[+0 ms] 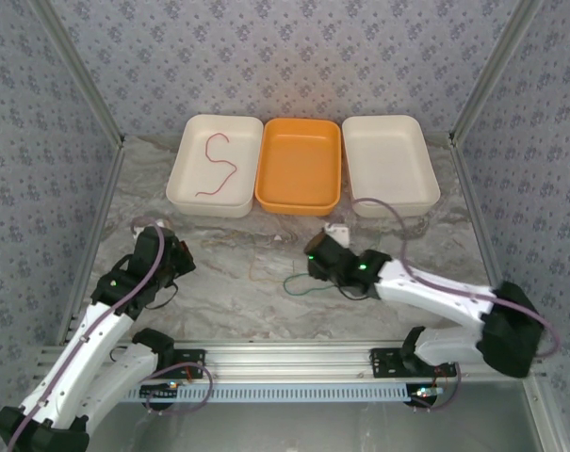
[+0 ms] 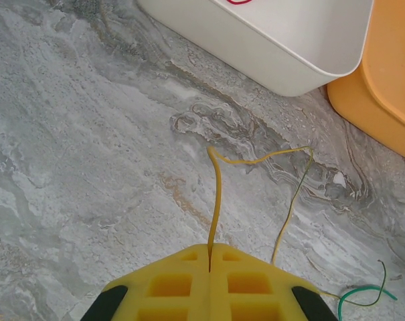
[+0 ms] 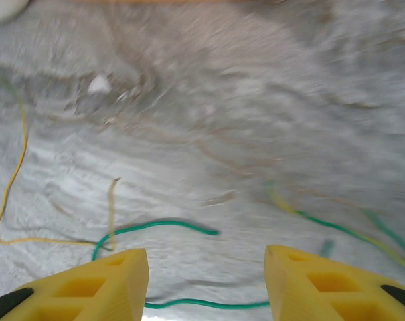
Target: Untangle the cables
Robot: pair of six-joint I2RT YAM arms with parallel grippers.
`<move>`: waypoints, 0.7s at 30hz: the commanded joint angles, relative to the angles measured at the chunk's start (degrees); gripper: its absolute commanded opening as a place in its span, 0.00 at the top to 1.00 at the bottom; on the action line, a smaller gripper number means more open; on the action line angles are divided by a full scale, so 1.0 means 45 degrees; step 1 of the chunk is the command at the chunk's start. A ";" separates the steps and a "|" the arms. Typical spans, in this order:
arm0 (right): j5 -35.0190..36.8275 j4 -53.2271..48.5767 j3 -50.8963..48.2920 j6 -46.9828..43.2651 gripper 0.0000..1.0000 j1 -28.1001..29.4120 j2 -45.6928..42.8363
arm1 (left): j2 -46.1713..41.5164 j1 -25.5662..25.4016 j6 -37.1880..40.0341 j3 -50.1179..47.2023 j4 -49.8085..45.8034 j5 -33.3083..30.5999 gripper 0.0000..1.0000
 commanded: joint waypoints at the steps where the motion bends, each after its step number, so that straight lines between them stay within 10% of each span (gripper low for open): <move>1: -0.0421 0.1295 0.1099 0.0081 0.49 0.0392 0.1918 | -0.0214 0.0058 -0.0026 0.0172 -0.0102 0.0133 1.00; 12: 0.2552 -0.2634 0.0201 0.5673 0.48 0.2408 0.0888 | -0.0048 0.0065 0.0223 0.0784 -0.0282 0.0288 1.00; 21: 0.0160 0.1819 -0.3367 0.9604 0.45 0.1544 -0.0434 | -0.0223 0.0062 0.0199 0.0647 -0.0233 0.0370 1.00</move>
